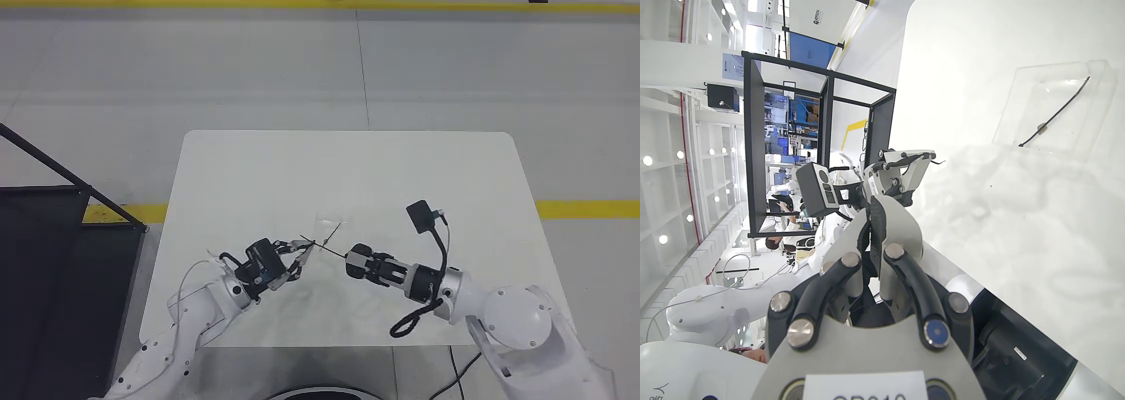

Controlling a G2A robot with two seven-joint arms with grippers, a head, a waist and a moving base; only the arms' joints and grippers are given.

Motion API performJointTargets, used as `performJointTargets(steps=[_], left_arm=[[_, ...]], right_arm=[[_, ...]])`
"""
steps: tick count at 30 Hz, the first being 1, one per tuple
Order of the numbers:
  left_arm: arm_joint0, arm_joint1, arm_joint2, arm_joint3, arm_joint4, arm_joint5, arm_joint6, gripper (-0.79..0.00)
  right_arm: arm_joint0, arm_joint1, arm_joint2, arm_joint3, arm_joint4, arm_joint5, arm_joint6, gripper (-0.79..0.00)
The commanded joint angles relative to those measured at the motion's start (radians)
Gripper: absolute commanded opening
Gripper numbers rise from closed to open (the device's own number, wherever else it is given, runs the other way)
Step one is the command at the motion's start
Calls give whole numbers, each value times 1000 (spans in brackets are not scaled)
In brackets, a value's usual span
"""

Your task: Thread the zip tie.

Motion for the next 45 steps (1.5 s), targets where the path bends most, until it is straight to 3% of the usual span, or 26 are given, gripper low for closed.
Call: performJointTargets(steps=[1, 7, 16, 23, 45], left_arm=[[0, -2, -5, 3, -30, 10, 2, -785], [-9, -3, -26, 7, -113, -34, -6, -785], [-93, 3, -53, 84, -270, -298, -32, -785], [-188, 9, -53, 159, -370, -494, -142, -785], [-191, 9, -54, 161, -374, -501, -147, -785]], right_arm=[[2, 1, 1, 2, -6, 7, 3, -785], [-17, 10, 37, -1, -44, 10, 27, -785], [-123, 30, 101, -108, -180, -43, 40, -785], [-185, 38, 123, -157, -268, -73, 21, -785], [-185, 38, 123, -157, -268, -73, 21, -785]])
